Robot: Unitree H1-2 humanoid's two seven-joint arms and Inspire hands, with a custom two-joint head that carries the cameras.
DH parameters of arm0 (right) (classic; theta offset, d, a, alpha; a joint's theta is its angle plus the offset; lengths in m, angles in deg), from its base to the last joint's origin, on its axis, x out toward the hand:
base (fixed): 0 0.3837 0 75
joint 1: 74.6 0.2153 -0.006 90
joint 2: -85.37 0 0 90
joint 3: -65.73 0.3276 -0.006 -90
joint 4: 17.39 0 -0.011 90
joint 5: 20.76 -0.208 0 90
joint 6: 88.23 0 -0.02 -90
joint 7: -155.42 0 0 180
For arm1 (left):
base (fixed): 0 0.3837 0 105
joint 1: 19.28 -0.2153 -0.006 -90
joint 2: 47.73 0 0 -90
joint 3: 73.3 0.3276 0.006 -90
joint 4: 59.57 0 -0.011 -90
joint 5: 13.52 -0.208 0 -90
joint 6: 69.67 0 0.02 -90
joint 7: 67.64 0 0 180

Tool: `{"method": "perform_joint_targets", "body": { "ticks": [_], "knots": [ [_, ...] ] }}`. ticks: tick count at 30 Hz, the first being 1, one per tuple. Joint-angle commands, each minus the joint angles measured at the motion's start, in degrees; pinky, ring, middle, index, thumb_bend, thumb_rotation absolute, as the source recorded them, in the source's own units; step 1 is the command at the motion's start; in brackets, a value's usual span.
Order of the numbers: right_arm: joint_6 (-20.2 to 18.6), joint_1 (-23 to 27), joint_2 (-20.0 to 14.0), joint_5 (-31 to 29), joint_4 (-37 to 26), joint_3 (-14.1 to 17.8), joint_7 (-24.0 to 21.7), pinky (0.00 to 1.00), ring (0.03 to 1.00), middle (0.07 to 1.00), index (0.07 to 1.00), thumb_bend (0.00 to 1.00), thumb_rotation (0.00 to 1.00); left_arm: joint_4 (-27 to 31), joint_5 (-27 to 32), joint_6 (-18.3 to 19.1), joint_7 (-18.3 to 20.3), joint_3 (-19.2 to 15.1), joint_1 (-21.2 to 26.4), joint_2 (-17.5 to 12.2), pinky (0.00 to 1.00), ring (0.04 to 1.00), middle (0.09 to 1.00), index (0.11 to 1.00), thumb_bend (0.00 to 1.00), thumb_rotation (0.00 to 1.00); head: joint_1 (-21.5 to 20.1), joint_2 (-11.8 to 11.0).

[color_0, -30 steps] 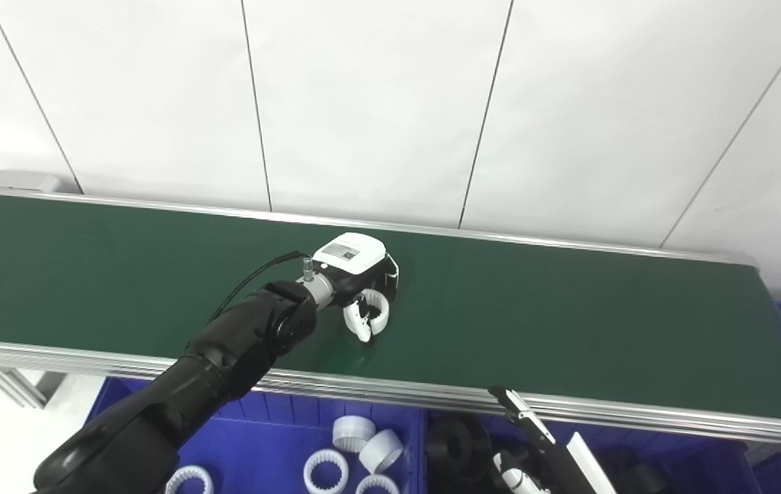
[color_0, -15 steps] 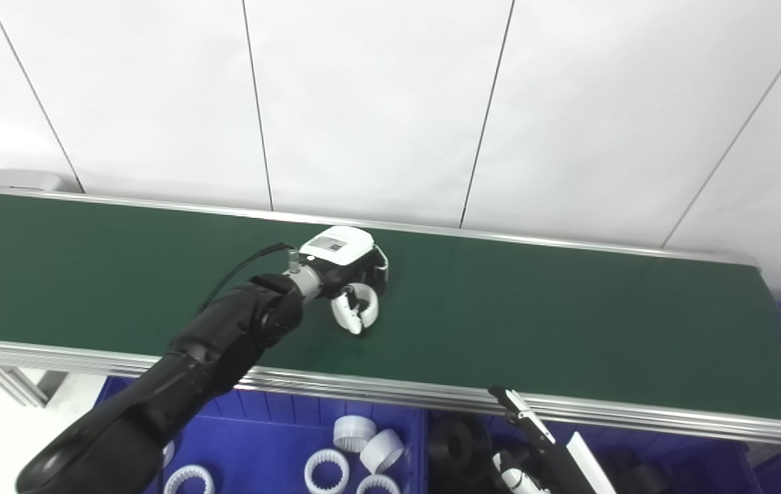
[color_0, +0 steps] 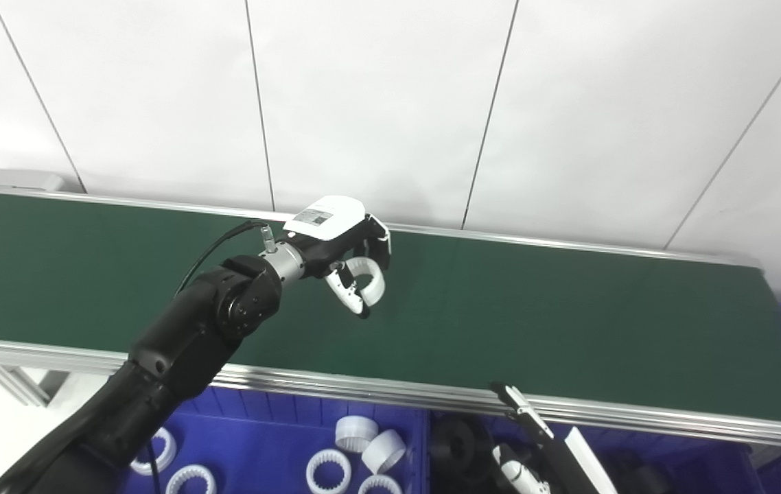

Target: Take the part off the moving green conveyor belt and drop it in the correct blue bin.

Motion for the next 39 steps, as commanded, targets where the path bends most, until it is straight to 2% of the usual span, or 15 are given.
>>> {"method": "perform_joint_targets", "body": {
  "ticks": [1, 3, 6, 7, 8, 11, 12, 14, 16, 22, 28, 39],
  "knots": [
    [-0.5, 1.0, 0.2, -0.9, -2.2, 0.2, -0.3, 0.92, 0.969, 0.985, 0.956, 0.27, 0.85, 3.2, 1.6, 0.5, 0.5, -1.7, 0.4, -1.1, 0.31, 0.461, 0.542, 0.457, 0.50, 0.00, -0.7, 1.1],
    [-1.4, 1.3, 0.3, -0.7, -2.8, 0.1, -0.5, 0.92, 0.971, 0.987, 0.957, 0.27, 0.87, 5.5, 2.1, 1.2, 1.8, -2.3, -0.7, -1.3, 0.30, 0.459, 0.541, 0.460, 0.50, 0.00, -1.7, 2.6],
    [-3.0, 2.0, 0.6, -0.3, -3.7, 0.0, -0.9, 0.91, 0.965, 0.987, 0.957, 0.28, 0.88, 8.3, 2.7, 1.8, 3.3, -3.0, -2.0, -1.6, 0.28, 0.452, 0.539, 0.465, 0.50, 0.00, -4.6, 6.3],
    [-3.7, 2.2, 0.7, -0.2, -4.1, 0.0, -1.1, 0.91, 0.965, 0.987, 0.957, 0.28, 0.89, 9.0, 3.0, 1.9, 3.8, -3.2, -2.3, -1.7, 0.28, 0.451, 0.537, 0.466, 0.50, 0.00, -4.9, 6.6],
    [-4.4, 2.5, 0.8, 0.0, -4.5, -0.1, -1.2, 0.91, 0.965, 0.987, 0.957, 0.28, 0.89, 9.7, 3.5, 2.0, 4.3, -3.4, -2.6, -1.9, 0.28, 0.451, 0.536, 0.466, 0.50, 0.00, -6.5, 8.4],
    [-5.6, 3.4, 1.1, 0.2, -5.0, -0.3, -1.5, 0.91, 0.965, 0.988, 0.961, 0.29, 0.92, 11.0, 5.3, 1.7, 5.6, -4.0, -3.6, -2.1, 0.29, 0.449, 0.533, 0.473, 0.50, 0.00, -8.0, 9.9],
    [-5.5, 3.7, 1.2, 0.0, -4.6, -0.3, -1.5, 0.91, 0.966, 0.988, 0.962, 0.29, 0.93, 11.2, 5.8, 1.4, 5.5, -4.1, -4.6, -1.9, 0.30, 0.449, 0.532, 0.474, 0.50, 0.00, -9.0, 10.2],
    [-5.4, 4.1, 1.3, -0.3, -3.9, -0.3, -1.4, 0.91, 0.964, 0.985, 0.961, 0.30, 0.94, 11.3, 6.5, 1.6, 5.4, -4.2, -6.7, -1.2, 0.39, 0.461, 0.533, 0.478, 0.48, 0.00, -9.9, 10.2],
    [-5.4, 4.1, 1.4, -0.5, -3.4, -0.3, -1.4, 0.93, 0.969, 0.988, 0.965, 0.33, 0.95, 11.0, 7.0, 2.2, 5.1, -4.1, -8.9, -0.1, 0.41, 0.476, 0.542, 0.470, 0.48, 0.00, -10.4, 10.2],
    [-5.3, 4.3, 1.5, 0.0, -3.2, -0.2, -1.1, 0.92, 0.965, 0.988, 0.960, 0.33, 0.95, 8.2, 5.9, -0.3, 3.0, -3.4, -12.6, 2.1, 0.39, 0.479, 0.545, 0.462, 0.47, 0.00, -10.9, 10.1],
    [-5.3, 4.2, 1.6, -0.1, -3.7, 0.0, -0.9, 0.92, 0.966, 0.989, 0.960, 0.31, 0.93, 6.0, 6.2, 0.2, 3.6, -2.6, -14.6, 3.5, 0.40, 0.482, 0.549, 0.461, 0.47, 0.00, -11.1, 10.3],
    [-6.3, 3.6, 1.4, -0.3, -5.0, 0.2, -1.2, 0.92, 0.967, 0.988, 0.961, 0.31, 0.92, 2.8, 3.9, -1.0, 1.8, -0.5, -16.5, 3.6, 0.39, 0.479, 0.552, 0.458, 0.47, 0.00, -9.8, 10.3]
  ]
}}
